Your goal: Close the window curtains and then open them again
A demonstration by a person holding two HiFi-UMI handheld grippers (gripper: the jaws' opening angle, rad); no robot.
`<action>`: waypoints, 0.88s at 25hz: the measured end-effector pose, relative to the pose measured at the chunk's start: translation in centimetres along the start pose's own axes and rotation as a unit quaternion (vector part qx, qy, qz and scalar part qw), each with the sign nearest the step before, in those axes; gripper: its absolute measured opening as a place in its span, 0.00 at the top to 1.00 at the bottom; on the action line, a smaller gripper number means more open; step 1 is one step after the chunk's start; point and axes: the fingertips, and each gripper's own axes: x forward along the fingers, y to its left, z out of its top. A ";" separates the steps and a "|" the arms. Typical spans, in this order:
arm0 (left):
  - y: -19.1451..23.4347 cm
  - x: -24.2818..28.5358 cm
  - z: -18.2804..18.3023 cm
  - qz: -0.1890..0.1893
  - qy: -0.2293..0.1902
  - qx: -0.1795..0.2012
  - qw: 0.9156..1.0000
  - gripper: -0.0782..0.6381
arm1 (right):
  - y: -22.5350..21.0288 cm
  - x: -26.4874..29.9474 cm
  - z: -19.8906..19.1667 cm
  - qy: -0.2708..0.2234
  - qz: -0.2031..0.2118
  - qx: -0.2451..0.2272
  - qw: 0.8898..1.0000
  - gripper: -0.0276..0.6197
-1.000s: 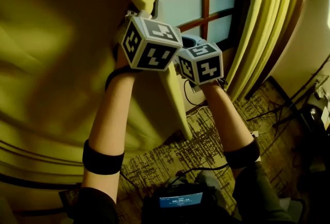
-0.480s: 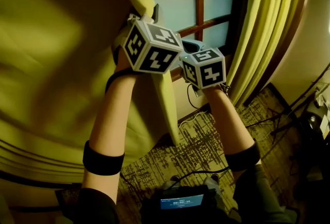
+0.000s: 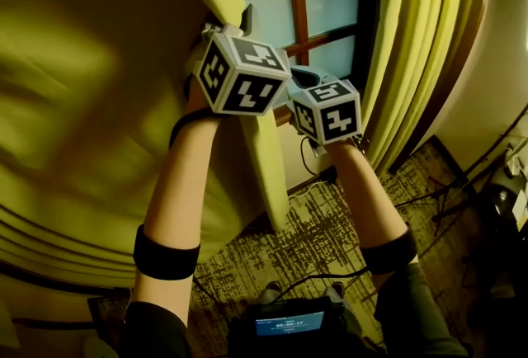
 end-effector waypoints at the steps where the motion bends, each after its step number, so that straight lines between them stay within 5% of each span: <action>1: -0.1 -0.3 0.2 0.004 0.004 -0.001 1.000 0.88 | -0.3 -0.5 0.1 -0.001 0.002 0.000 1.000 0.95; 11: 1.5 -6.8 -3.2 0.072 0.069 -0.080 0.992 0.87 | 2.5 -4.4 -0.3 -0.006 0.076 -0.007 0.997 0.95; 15: 2.6 -11.8 -5.4 0.114 0.089 -0.106 0.984 0.77 | 4.6 -6.4 -2.1 0.003 0.110 0.002 0.994 0.95; 19: 1.9 -16.5 -10.9 0.117 0.132 -0.136 0.975 0.59 | 6.9 -7.3 -4.9 0.022 0.129 0.003 0.991 0.95; 22: 0.2 -20.4 -15.9 0.113 0.160 -0.173 0.965 0.58 | 8.7 -8.8 -7.0 0.035 0.127 0.007 0.991 0.95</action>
